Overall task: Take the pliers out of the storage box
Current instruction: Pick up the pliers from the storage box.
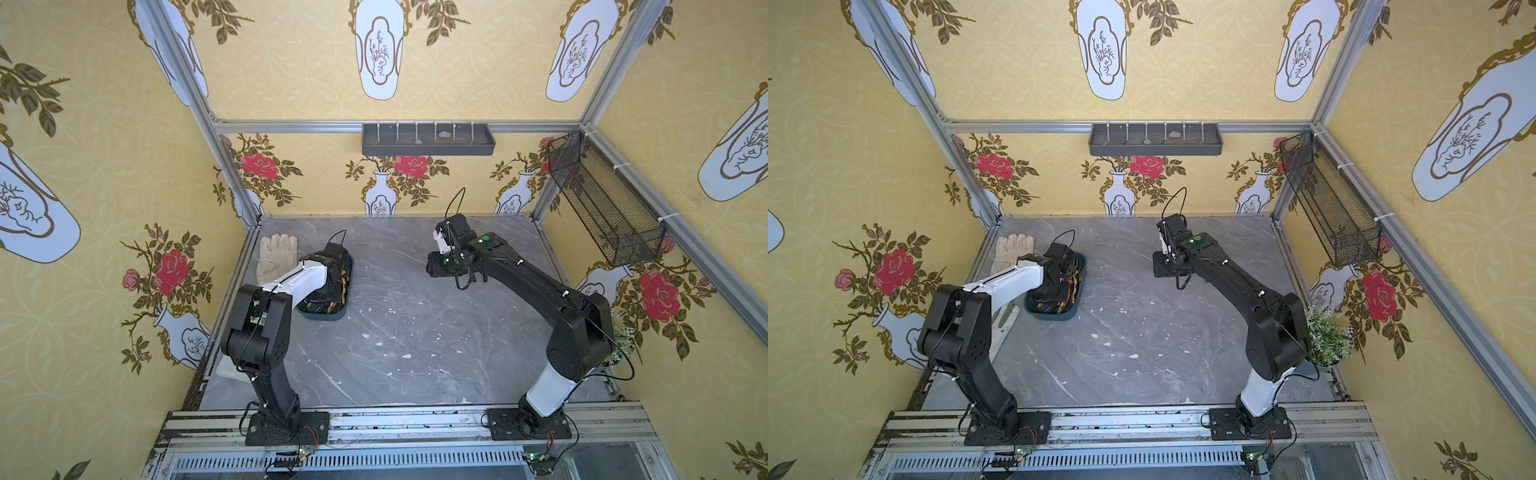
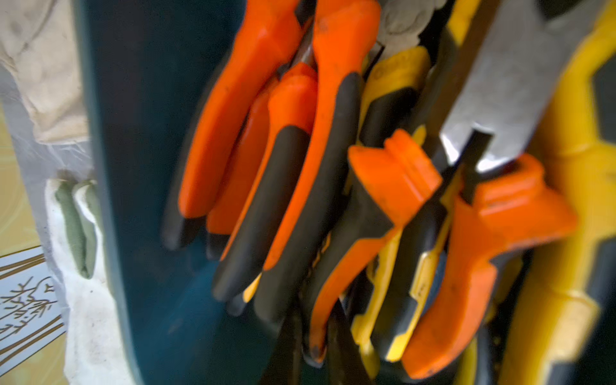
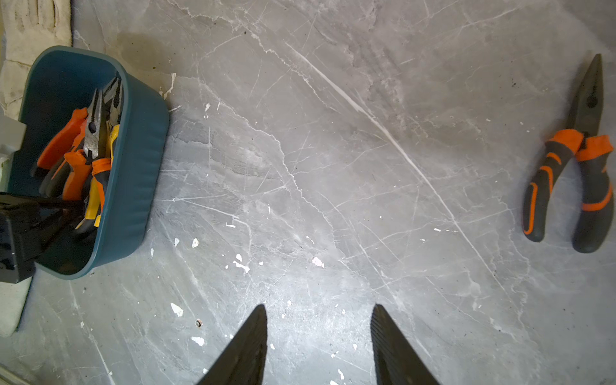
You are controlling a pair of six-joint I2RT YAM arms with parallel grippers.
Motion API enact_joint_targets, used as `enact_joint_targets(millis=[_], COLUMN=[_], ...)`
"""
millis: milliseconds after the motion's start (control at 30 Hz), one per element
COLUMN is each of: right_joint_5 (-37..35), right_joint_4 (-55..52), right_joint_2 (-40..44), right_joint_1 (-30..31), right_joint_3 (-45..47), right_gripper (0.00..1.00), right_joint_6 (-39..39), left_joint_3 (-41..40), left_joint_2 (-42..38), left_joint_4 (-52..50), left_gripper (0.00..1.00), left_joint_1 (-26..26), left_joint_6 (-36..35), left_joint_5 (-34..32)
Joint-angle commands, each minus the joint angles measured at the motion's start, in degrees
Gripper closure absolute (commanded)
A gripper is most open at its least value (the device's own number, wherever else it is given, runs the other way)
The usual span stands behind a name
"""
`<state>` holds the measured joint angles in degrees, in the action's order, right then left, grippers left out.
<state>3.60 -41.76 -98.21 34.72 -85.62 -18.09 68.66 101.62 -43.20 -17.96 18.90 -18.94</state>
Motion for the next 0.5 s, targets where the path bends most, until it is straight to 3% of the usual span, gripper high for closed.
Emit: enact_joint_targets(millis=[0,300,467], right_joint_5=[-0.74,-0.36,1.70], right_joint_4=[1.68,2.03,2.50], right_joint_2=[0.38,0.67,0.90], right_joint_1=[0.00,0.08,0.26], right_joint_3=[0.17,0.46,-0.15], right_gripper=[0.49,0.49,0.49], right_joint_6=[-0.43,-0.70,-1.48], left_joint_3=[1.50,5.36,0.79], left_joint_2=[-1.29,-2.25,-9.43], left_joint_4=[-1.60,-4.10,1.23], left_gripper=[0.94,1.00,1.00], left_joint_1=[0.14,0.12,-1.16], left_joint_6=[-0.55,-2.55,-2.94], left_joint_5=[-1.49,-2.55,-0.31])
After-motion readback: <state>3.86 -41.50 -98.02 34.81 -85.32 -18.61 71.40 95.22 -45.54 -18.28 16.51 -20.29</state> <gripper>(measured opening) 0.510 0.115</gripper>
